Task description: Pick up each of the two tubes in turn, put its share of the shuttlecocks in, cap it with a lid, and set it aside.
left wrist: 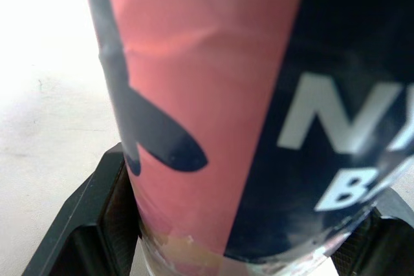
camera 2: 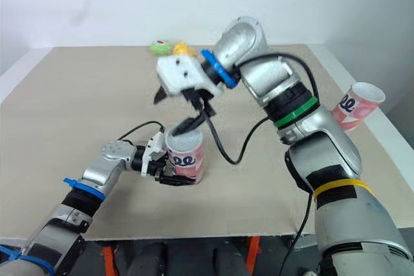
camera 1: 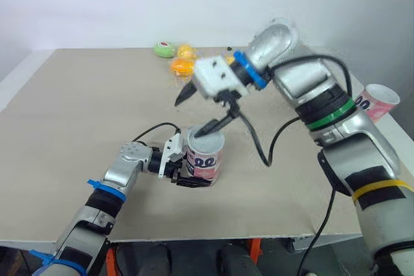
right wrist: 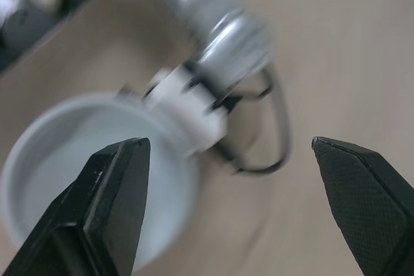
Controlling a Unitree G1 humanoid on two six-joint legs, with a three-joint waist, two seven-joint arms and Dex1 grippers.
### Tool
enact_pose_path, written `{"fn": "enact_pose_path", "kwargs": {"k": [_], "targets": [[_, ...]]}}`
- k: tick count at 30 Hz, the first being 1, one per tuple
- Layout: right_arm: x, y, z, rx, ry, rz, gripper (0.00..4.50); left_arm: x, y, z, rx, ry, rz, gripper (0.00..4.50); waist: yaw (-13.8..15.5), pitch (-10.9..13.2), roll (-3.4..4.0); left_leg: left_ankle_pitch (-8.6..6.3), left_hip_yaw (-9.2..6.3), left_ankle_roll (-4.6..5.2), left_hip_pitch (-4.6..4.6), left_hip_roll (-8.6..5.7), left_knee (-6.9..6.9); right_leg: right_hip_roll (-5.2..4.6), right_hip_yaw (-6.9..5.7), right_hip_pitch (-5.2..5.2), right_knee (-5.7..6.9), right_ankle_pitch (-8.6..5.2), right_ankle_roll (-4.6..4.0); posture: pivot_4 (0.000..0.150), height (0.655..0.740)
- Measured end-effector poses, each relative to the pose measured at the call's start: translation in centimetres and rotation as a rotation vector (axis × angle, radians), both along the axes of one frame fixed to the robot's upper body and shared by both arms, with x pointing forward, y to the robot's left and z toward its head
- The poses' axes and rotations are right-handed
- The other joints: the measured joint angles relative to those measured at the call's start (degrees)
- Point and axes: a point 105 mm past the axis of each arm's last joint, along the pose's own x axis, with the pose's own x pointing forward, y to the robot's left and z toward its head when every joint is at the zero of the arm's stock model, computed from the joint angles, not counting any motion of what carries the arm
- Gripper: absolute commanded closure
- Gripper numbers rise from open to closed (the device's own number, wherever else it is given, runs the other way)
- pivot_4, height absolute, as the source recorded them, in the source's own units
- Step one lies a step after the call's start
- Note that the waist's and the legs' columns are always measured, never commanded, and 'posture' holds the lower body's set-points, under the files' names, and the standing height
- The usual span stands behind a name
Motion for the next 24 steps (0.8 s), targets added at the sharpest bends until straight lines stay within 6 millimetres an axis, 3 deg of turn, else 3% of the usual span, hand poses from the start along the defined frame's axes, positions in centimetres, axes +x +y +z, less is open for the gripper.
{"fn": "enact_pose_path", "kwargs": {"k": [3,6,8,12,18,24], "targets": [[-0.2,-1.3,0.8,0.017,0.016,-0.025,1.11,-0.1,-0.1,0.1,-0.002,-0.004,-0.014,1.13,0.3,0.0,-0.01,-0.05,0.01,-0.08,-0.13,-0.04,-0.03,-0.01,0.06,-0.02,-0.15,-0.08,0.09,0.150,0.6895],[-0.3,-1.8,0.0,0.015,0.054,-0.040,2.19,0.0,-0.1,0.1,0.000,-0.005,-0.021,1.13,0.2,0.0,0.01,-0.06,0.04,-0.08,-0.12,-0.04,-0.06,0.00,0.10,-0.04,-0.16,-0.08,0.10,0.150,0.6895],[-0.8,-1.9,-1.7,-0.013,0.088,-0.027,3.17,0.1,-0.1,0.1,0.001,-0.004,-0.022,1.13,0.2,0.0,0.02,-0.06,0.01,-0.08,-0.12,-0.04,-0.08,0.01,0.09,-0.06,-0.14,-0.07,0.08,0.150,0.6895],[-1.1,-1.9,-2.2,-0.038,0.091,-0.020,4.45,0.3,-0.1,0.1,0.001,-0.002,-0.022,1.13,0.2,0.1,0.06,-0.05,0.01,-0.07,-0.13,-0.05,-0.05,0.01,0.09,-0.07,-0.14,-0.04,0.09,0.150,0.6895],[-1.2,-2.2,-5.1,-0.158,0.094,-0.025,4.45,0.4,-0.1,0.1,0.005,0.000,-0.023,1.13,0.2,0.1,0.05,-0.05,0.01,-0.07,-0.12,-0.05,-0.04,0.00,0.10,-0.09,-0.15,-0.04,0.08,0.150,0.6895],[-1.3,-1.9,-5.3,-0.192,0.026,0.018,4.45,0.4,0.0,0.1,0.006,-0.004,-0.023,1.13,0.2,0.1,0.05,-0.05,0.02,-0.08,-0.03,-0.04,-0.06,0.00,0.10,-0.06,-0.15,-0.04,0.08,0.150,0.6895]]}}
